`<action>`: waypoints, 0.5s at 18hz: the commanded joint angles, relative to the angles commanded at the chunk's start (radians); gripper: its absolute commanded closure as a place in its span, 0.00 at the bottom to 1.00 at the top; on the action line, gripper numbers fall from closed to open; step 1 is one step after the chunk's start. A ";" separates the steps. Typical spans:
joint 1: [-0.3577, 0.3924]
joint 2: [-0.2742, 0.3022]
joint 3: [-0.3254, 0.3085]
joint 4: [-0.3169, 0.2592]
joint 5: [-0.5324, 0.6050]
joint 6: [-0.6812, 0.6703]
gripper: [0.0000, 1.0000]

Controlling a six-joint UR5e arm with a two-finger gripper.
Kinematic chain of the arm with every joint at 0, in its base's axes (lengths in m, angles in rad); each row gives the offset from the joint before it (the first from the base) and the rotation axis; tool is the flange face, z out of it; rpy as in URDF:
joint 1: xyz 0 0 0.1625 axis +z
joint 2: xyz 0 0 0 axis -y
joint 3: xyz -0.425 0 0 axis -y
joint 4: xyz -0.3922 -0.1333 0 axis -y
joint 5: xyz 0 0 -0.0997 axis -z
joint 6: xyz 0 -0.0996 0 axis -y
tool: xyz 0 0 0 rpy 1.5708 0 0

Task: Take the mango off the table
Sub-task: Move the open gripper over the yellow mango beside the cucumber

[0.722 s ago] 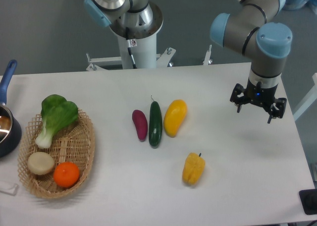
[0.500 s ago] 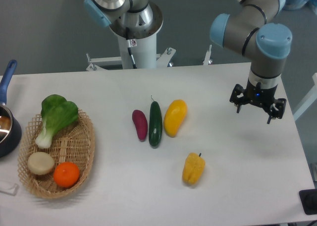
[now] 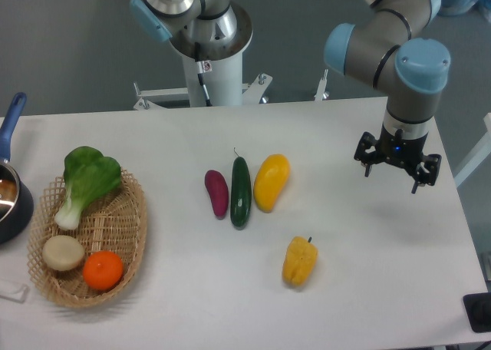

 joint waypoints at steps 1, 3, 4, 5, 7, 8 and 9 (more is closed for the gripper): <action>-0.003 0.008 -0.023 0.014 -0.006 -0.002 0.00; -0.012 0.032 -0.048 0.011 -0.011 -0.014 0.00; -0.018 0.043 -0.074 0.009 -0.011 -0.032 0.00; -0.029 0.063 -0.100 0.008 -0.011 -0.060 0.00; -0.057 0.084 -0.143 0.002 -0.008 -0.103 0.00; -0.066 0.087 -0.160 0.002 -0.008 -0.109 0.00; -0.095 0.089 -0.173 0.002 -0.009 -0.115 0.00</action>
